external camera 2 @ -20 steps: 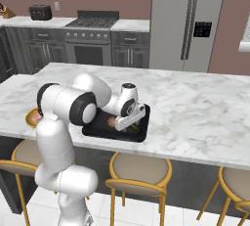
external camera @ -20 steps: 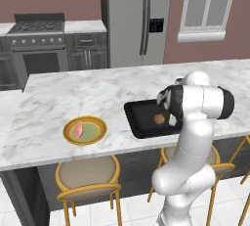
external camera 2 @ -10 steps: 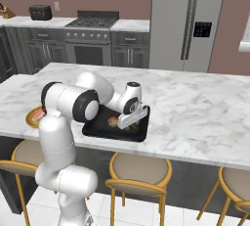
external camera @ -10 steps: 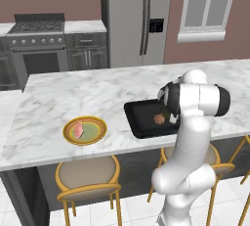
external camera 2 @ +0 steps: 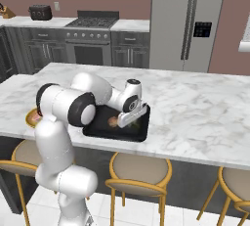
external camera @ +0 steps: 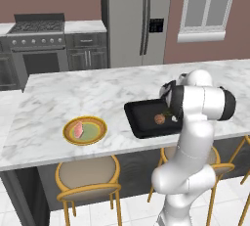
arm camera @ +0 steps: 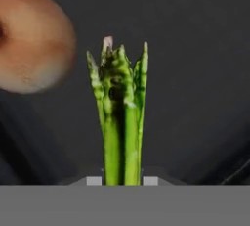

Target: Create a steak meal by picking up the steak and asparagus from the tray and placing them on the plate. Leave the onion on the tray.

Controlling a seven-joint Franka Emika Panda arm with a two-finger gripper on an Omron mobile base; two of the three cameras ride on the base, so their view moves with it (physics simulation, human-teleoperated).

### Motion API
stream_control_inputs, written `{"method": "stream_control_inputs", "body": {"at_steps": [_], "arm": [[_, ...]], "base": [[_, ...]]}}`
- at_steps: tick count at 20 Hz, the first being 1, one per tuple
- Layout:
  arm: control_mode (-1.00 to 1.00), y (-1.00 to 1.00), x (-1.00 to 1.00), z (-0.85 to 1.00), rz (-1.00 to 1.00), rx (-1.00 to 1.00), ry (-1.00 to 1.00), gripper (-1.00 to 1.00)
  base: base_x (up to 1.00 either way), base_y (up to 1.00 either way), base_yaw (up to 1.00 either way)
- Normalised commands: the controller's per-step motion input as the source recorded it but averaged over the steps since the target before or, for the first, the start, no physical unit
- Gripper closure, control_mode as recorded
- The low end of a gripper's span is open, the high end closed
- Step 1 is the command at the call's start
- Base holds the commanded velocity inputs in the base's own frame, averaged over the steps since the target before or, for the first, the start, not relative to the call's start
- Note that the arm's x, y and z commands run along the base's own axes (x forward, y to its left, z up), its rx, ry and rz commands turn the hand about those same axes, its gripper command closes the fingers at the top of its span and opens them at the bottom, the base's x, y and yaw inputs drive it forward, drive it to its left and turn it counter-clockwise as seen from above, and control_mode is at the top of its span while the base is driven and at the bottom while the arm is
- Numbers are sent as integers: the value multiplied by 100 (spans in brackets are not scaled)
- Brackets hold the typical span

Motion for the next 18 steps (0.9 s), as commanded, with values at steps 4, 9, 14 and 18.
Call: {"method": "stream_control_inputs", "body": {"at_steps": [4,9,14,18], "arm": [[-100,18,-56,96,0,0,0,100],[-100,46,-43,100,-3,-4,0,100],[-100,65,-32,84,-11,-2,0,100],[-100,63,-32,62,-23,0,0,100]], "base": [[0,0,0],[0,0,0],[0,0,0],[0,0,0]]}}
